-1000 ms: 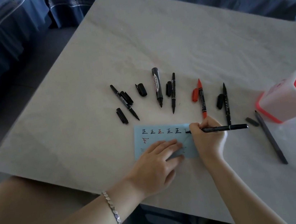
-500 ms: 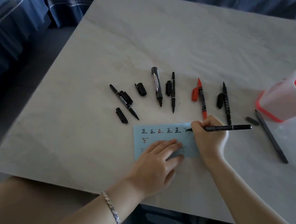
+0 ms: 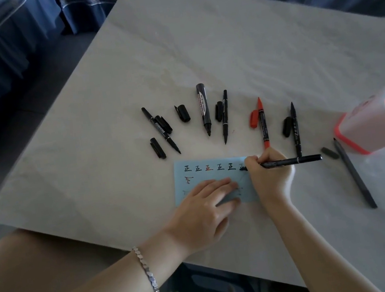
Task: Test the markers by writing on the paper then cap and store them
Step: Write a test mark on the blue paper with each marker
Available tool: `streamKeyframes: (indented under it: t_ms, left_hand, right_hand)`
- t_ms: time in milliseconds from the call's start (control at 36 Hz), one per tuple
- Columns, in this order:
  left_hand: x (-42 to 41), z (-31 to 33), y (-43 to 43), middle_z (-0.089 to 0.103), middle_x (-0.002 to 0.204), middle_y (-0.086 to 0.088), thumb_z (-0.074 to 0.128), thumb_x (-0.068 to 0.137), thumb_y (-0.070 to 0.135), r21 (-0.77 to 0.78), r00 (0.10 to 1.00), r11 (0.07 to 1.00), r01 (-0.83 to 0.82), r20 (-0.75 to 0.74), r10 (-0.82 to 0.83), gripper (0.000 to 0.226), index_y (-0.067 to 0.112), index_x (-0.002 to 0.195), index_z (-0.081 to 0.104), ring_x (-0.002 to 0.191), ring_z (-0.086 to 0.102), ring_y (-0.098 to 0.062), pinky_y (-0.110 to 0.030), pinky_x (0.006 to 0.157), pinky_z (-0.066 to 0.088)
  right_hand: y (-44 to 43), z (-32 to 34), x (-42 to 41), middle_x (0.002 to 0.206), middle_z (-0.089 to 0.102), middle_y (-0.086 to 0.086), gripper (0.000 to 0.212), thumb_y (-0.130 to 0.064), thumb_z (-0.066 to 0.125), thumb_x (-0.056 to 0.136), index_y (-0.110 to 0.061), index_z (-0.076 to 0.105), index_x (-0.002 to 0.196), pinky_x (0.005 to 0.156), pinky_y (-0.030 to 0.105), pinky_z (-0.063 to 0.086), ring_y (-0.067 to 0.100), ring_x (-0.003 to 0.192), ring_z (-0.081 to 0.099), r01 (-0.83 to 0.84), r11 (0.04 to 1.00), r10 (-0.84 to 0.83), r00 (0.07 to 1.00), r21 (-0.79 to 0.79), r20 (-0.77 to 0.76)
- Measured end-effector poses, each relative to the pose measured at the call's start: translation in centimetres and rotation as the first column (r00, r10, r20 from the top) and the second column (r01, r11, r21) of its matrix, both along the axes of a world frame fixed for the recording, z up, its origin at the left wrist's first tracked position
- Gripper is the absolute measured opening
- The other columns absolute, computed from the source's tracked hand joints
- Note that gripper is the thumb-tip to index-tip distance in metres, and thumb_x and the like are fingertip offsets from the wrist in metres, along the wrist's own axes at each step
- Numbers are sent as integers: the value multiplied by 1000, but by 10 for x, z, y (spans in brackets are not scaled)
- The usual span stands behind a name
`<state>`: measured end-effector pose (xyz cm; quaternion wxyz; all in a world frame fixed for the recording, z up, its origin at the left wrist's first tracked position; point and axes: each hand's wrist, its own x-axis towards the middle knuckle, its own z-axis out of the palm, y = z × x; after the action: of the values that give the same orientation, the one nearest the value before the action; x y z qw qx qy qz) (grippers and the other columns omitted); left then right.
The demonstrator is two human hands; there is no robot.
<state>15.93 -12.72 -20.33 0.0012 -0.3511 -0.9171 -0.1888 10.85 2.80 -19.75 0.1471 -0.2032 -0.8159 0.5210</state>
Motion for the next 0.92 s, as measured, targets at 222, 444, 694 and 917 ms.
streamKeyframes:
  t_ms: [222, 444, 694, 917]
  left_hand:
    - [0, -3, 1, 64, 122, -5, 45, 81, 24, 36, 1000, 999, -1, -4, 1, 35, 21, 105, 71, 117, 59, -21, -37, 101, 41]
    - [0, -3, 2, 66, 119, -3, 44, 81, 25, 61, 999, 998, -5, -33, 7, 35, 23, 101, 72, 114, 60, -19, -32, 102, 40]
    - [1, -2, 2, 67, 117, -2, 43, 80, 27, 49, 1000, 999, -9, -3, 10, 36, 21, 103, 70, 114, 60, -17, -35, 101, 45]
    - [3, -4, 1, 67, 117, 0, 43, 80, 26, 83, 1000, 996, -11, 9, 10, 36, 23, 102, 72, 114, 59, -15, -33, 102, 42]
  right_hand:
    - [-1, 3, 3, 37, 37, -9, 41, 5, 57, 68, -17, 30, 46, 39, 13, 23, 6, 39, 30, 86, 996, -87, 995, -19, -43]
    - [6, 9, 2, 42, 43, -7, 35, 2, 59, 76, -18, 39, 55, 46, 14, 33, 3, 40, 37, 177, 958, -192, 980, -226, -45]
    - [24, 74, -37, 24, 41, -4, 57, -43, 52, 88, -12, 46, 41, 33, 11, 28, 4, 26, 38, -179, 981, 164, 973, 80, 161]
    - [-28, 89, -86, 75, 61, 4, 37, -45, 67, 77, -14, 56, 94, 55, 28, 35, 20, 66, 53, -654, 699, 511, 739, 288, 440]
